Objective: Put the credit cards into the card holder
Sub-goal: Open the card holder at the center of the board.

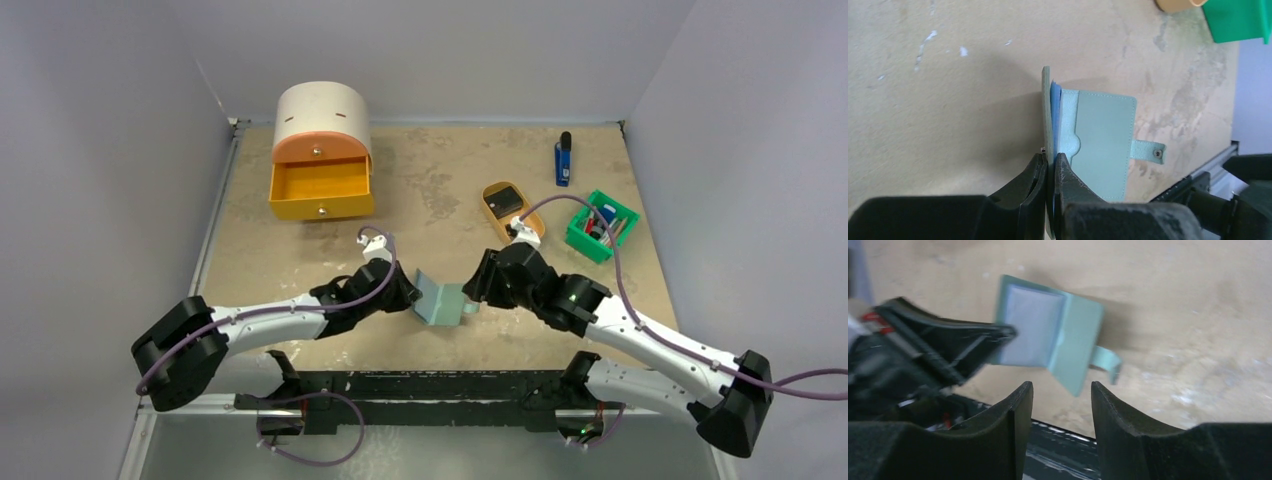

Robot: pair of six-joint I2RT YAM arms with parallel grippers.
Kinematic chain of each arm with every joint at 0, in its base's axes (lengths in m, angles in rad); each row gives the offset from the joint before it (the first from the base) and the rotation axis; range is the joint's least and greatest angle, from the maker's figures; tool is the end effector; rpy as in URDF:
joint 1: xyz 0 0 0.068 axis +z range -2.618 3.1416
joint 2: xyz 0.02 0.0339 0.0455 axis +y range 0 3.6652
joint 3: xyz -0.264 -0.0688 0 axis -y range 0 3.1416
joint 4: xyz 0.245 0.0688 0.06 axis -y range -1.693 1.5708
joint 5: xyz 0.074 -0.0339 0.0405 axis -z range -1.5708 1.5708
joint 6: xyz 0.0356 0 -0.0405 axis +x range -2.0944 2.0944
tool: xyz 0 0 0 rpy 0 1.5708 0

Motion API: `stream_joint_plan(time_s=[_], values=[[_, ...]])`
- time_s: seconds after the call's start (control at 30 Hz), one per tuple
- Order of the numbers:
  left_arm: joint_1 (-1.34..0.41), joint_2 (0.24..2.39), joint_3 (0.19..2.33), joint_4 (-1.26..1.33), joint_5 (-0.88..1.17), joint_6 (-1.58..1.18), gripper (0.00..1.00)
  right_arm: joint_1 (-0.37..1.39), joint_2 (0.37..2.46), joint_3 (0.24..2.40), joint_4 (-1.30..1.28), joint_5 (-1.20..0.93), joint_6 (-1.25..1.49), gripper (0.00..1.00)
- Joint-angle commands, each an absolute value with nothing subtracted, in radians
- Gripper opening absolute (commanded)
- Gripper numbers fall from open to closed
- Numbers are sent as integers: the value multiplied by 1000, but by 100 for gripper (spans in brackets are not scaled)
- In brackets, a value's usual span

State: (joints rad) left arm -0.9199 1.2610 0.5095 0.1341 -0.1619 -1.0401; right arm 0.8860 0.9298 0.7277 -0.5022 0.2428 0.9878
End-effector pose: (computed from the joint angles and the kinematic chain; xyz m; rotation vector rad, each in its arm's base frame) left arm 0.1551 -0.1942 0.1783 -0.2378 2.3240 -0.8956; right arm 0.1312 0.1471 0.2644 0.2520 2.3404 0.7061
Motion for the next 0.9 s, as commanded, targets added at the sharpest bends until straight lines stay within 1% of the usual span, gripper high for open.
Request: stream_joint_plan(time_s=[0.0, 0.2, 0.4, 0.53, 0.67, 0.73, 0.87], values=[[-945, 1252, 562, 35, -319, -1089, 0, 888, 963, 778, -298, 131, 900, 48], [-959, 1272, 570, 19, -381, -1147, 0, 887, 1142, 790, -141, 45, 911, 41], [-966, 1283, 553, 68, -348, -1160, 0, 876, 1275, 717, 21, 27, 927, 39], [-966, 1274, 532, 88, -324, -1156, 0, 868, 1380, 721, 14, 50, 914, 36], [-967, 1256, 513, 102, -302, -1144, 0, 861, 1428, 695, 15, 65, 928, 32], [-967, 1244, 504, 104, -293, -1138, 5, 861, 1440, 684, 8, 72, 927, 32], [-966, 1222, 483, 108, -278, -1118, 19, 860, 1459, 663, 6, 80, 915, 32]])
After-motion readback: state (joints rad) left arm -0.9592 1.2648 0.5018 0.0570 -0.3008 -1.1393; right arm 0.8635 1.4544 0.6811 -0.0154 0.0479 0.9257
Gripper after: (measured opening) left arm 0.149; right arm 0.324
